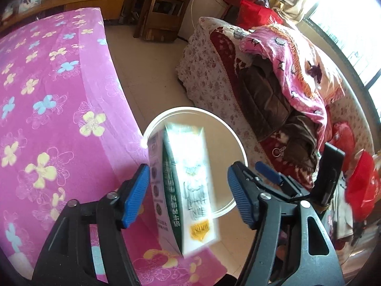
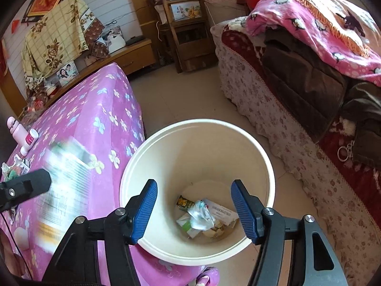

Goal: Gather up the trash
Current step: 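Carry the milk carton and plastic wrapper over the white bucket, then open both tools to drop the carton and wrapper into the bucket, then move both tools back over the trash on the table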

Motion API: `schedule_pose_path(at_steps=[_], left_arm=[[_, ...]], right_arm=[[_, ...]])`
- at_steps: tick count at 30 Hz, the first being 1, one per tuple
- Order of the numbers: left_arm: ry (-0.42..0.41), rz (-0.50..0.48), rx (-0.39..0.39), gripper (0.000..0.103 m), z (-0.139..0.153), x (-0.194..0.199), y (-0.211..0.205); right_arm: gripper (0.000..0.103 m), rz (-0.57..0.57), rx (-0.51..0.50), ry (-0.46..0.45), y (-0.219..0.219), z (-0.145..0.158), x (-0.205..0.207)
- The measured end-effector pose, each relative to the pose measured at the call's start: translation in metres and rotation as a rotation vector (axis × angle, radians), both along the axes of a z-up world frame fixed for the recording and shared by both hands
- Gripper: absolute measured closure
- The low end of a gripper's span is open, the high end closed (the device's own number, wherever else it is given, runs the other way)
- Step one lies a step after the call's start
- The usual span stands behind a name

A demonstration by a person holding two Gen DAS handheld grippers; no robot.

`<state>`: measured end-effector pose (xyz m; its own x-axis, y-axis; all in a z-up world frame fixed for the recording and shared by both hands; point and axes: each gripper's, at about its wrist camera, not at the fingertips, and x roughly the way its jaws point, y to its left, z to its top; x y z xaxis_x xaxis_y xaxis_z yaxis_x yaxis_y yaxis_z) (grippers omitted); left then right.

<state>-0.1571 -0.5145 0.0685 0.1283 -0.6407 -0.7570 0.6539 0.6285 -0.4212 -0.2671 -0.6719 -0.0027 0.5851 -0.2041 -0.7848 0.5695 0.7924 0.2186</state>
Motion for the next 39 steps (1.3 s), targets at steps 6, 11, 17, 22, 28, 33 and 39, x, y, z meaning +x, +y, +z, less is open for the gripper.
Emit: schedule_pose_path(at_steps=[6, 11, 17, 22, 28, 33, 39], left_arm=[[0.004, 0.025, 0.005, 0.036, 0.002, 0.002, 0.01], [-0.059, 0.065, 0.059, 0.036, 0.003, 0.001, 0.024], [-0.107, 0.109, 0.107, 0.036, 0.003, 0.003, 0.044], [-0.15, 0.144, 0.137, 0.036, 0.008, 0.003, 0.063], [-0.184, 0.191, 0.166, 0.036, 0.014, 0.003, 0.096], [-0.197, 0.233, 0.174, 0.036, 0.021, 0.005, 0.137], [-0.212, 0.294, 0.179, 0.036, 0.03, 0.012, 0.198]], right_arm=[[0.041, -0.013, 0.027, 0.011, 0.0, -0.006, -0.007], [0.041, -0.001, 0.023, 0.015, 0.008, -0.006, -0.008], [0.041, 0.026, 0.017, 0.018, 0.025, -0.004, -0.004], [0.041, 0.047, 0.007, 0.017, 0.043, 0.003, 0.001], [0.036, 0.097, -0.005, 0.009, 0.072, 0.016, 0.012], [0.035, 0.165, -0.009, -0.019, 0.103, 0.032, 0.025], [0.034, 0.267, -0.004, -0.033, 0.148, 0.041, 0.048]])
